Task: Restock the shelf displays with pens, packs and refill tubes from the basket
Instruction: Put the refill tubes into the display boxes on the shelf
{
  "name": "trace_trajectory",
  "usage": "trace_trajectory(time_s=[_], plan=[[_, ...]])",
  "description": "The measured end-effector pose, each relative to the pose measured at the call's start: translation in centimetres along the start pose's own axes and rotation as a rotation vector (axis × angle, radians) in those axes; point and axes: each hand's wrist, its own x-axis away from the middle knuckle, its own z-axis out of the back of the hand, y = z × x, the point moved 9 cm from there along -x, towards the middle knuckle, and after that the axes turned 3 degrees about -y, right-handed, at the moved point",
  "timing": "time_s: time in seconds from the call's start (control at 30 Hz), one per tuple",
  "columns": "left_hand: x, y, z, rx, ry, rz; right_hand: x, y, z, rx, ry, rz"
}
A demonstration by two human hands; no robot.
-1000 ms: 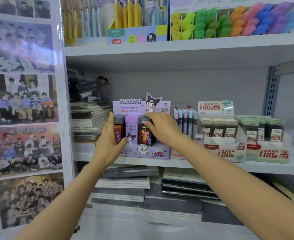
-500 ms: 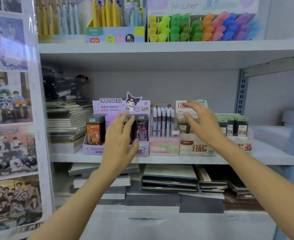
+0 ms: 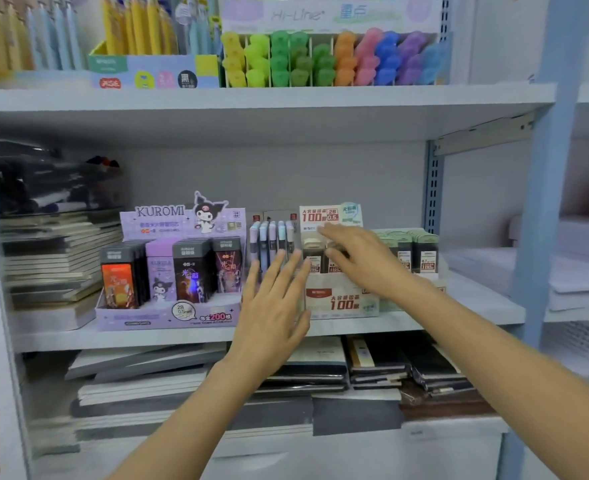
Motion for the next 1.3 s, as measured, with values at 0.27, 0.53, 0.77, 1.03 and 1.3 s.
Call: trace_trajectory(time_s=[0.27, 0.53, 0.77, 1.03, 1.3], plan=[[-0.2, 0.4, -0.1, -0.023, -0.040, 0.048, 0.7, 0.5, 0.7, -0.091, -0.001, 0.024], [-2.3, 4.2, -0.6, 0.062, -0.024, 0.013, 7.3, 12.6, 6.7, -0.307, 0.277, -0.373], [-5.1, 6.9, -1.5, 0.094, -0.009, 0.031, 6.8, 13.0, 4.8, -0.315, 0.110, -0.327], [-7.6, 8.4, -2.3, 0.161, -0.041, 0.030, 4.7, 13.6, 4.8, -0.319, 0.026, -0.312], [-7.5, 8.7, -2.0, 0.168, -0.016, 0.025, 4.3, 12.7, 5.6, -0.215, 0.061, -0.201]])
